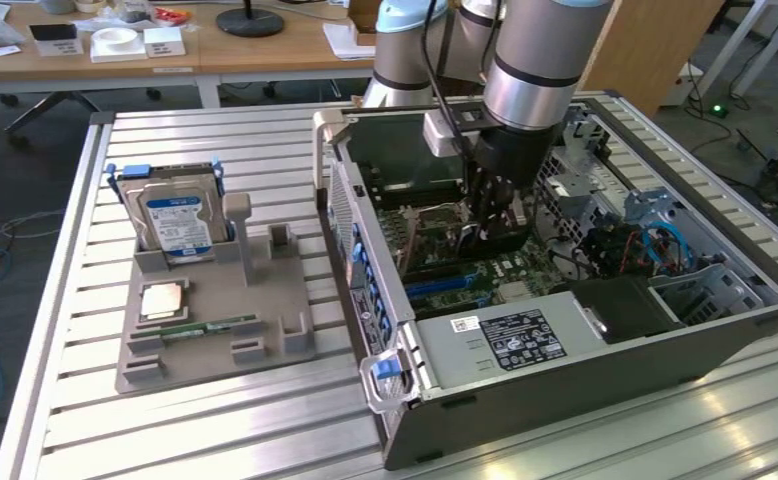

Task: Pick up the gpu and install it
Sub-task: 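Insert the gpu into the slot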

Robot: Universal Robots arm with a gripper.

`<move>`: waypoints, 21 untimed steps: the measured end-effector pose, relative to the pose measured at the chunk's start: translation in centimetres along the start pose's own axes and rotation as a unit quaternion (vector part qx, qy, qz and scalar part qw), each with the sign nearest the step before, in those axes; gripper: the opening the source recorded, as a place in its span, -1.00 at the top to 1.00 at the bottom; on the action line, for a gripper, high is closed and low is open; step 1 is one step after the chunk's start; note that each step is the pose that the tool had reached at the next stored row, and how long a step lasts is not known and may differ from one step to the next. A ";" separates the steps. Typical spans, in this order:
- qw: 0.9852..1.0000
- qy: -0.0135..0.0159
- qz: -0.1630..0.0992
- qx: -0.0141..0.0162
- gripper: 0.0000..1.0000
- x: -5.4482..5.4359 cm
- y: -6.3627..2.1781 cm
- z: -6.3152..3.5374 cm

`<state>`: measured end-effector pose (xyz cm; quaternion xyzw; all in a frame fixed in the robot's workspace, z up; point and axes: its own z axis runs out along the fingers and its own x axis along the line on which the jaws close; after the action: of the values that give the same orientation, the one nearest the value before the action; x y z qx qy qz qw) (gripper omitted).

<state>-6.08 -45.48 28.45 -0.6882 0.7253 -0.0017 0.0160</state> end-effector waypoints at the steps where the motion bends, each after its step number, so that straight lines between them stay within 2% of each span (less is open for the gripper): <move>1: 1.000 0.000 0.000 0.000 0.47 0.0 0.13 0.01; 13: 1.000 0.000 0.000 0.000 0.47 0.3 0.96 0.74; 21: 1.000 0.000 0.000 0.001 0.47 0.6 1.18 0.76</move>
<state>-7.27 -45.96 27.64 -0.6882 0.7253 -0.0021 0.0164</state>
